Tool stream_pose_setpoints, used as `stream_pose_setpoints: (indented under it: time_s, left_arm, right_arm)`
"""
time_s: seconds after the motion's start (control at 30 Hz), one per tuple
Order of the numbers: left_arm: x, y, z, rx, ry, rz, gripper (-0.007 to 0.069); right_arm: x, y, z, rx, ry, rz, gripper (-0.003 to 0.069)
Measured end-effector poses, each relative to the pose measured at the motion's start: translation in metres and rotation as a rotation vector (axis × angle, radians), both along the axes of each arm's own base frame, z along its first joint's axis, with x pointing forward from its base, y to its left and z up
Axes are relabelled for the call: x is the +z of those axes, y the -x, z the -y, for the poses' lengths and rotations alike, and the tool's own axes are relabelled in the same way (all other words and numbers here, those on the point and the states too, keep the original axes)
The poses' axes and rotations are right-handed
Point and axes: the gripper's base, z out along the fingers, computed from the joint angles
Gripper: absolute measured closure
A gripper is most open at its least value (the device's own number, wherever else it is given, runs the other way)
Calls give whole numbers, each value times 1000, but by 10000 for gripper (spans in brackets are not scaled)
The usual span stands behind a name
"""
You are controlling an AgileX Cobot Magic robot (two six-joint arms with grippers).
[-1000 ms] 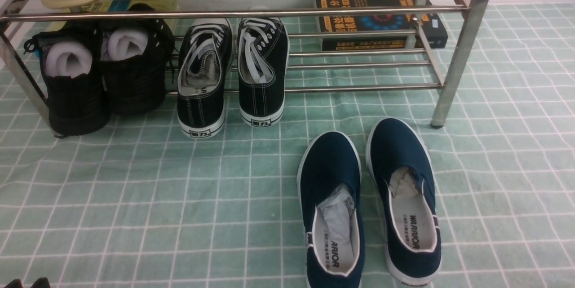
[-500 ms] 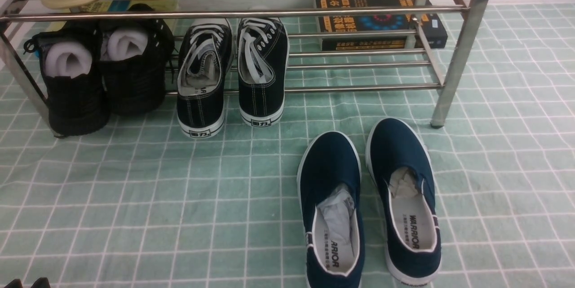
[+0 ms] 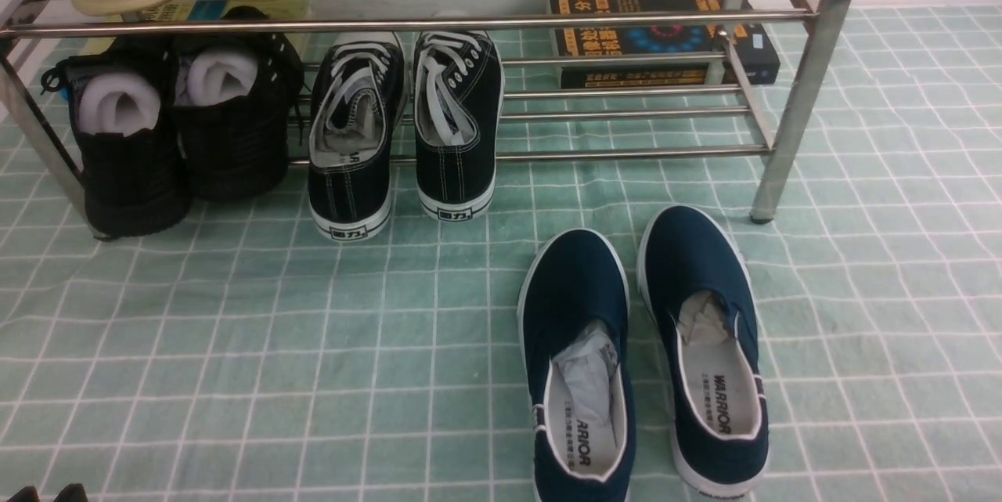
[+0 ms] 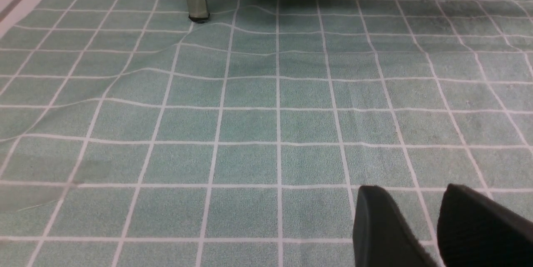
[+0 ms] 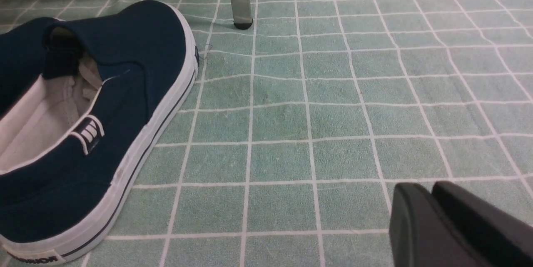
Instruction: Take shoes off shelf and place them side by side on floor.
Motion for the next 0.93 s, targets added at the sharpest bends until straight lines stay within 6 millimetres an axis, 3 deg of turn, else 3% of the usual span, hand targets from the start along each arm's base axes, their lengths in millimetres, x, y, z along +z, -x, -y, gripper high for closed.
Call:
stream_pose_setpoints:
  time_s: [0.93]
  left_arm:
    - [0,0,0,0,0,-1,383]
  right_arm:
    - [0,0,0,0,0,-1,541]
